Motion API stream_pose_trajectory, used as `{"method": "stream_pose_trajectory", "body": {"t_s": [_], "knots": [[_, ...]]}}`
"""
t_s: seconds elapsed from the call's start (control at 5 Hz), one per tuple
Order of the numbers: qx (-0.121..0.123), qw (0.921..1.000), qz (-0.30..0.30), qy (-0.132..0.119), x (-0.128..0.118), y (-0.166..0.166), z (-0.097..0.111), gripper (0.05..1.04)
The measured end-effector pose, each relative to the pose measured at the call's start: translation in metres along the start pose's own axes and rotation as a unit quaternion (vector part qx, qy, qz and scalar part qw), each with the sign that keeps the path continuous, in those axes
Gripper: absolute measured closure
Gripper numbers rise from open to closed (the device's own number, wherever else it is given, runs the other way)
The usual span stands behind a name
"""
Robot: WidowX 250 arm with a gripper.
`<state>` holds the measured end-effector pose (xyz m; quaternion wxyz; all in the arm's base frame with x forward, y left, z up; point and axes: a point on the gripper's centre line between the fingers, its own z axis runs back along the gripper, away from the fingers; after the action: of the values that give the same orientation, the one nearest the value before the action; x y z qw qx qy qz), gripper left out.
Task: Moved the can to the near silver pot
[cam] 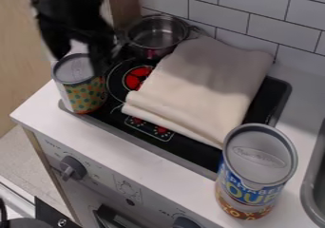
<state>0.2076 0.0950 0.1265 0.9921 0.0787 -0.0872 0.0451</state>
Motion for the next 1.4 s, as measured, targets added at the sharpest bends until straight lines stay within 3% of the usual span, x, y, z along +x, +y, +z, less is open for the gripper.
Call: {"method": "stream_pose_trajectory", "body": {"t_s": [0.2,0.6,0.8,1.0,1.2,1.4], "knots": [[0.017,0.9992,0.003,0.035,-0.023,0.009,-0.012,0.085],[0.04,0.9978,0.025,0.047,-0.052,0.007,-0.039,0.085],[0.041,0.9985,0.021,0.031,-0.045,0.011,-0.046,0.085],[0.021,0.9996,-0.012,0.012,-0.034,0.014,-0.047,0.085],[0.002,0.9996,-0.028,0.011,-0.009,0.027,-0.041,0.085],[0.005,0.9997,-0.011,0.02,-0.004,0.028,-0.045,0.085]]}}
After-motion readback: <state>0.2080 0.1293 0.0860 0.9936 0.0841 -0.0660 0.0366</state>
